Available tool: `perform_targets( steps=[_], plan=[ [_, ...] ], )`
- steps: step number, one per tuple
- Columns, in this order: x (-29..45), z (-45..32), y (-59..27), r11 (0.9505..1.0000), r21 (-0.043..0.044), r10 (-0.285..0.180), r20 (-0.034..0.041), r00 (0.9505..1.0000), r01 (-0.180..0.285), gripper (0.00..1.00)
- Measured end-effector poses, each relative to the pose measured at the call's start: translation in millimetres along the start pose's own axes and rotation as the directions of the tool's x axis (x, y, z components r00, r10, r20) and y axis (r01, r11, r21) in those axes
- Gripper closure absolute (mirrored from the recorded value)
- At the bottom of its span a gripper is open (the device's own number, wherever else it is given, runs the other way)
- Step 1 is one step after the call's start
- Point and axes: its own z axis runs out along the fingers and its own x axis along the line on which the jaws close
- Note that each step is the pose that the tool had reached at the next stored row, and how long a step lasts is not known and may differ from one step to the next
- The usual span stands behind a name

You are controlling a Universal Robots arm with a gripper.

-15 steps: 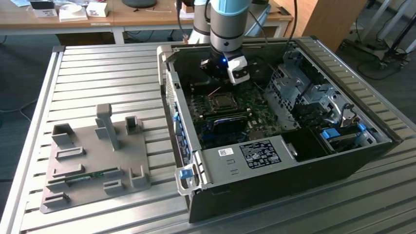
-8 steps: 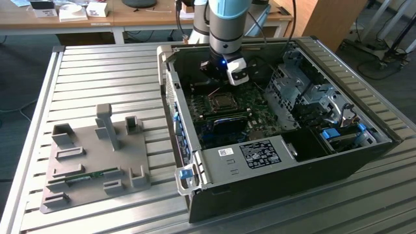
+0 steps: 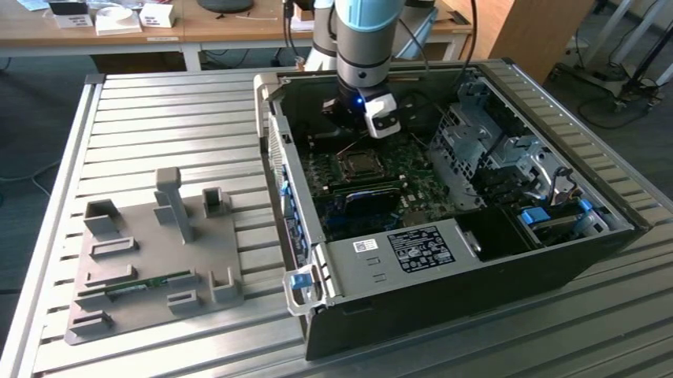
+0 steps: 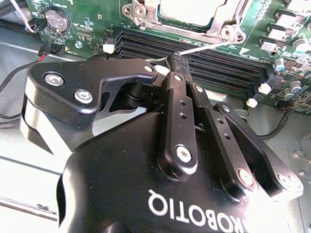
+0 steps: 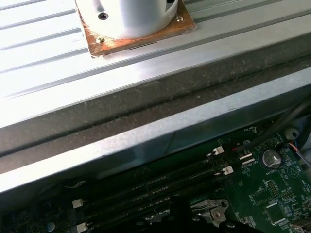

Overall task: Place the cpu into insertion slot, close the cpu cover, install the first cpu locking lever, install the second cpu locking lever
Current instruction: 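Install the first cpu locking lever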

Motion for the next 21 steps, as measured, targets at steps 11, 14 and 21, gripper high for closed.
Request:
perform_targets(
  steps=[11,14,21],
  plan=[
    [1.1,1.1,-0.4,0.9983,-0.0060,-0.058,-0.0187,0.9981,0.058,0.89],
    [1.1,1.1,-0.5,0.9982,-0.0061,-0.059,-0.0191,0.9981,0.059,0.89],
    [-1.0,1.6,0.2,0.9982,-0.0062,-0.059,-0.0191,0.9981,0.059,0.89]
  ],
)
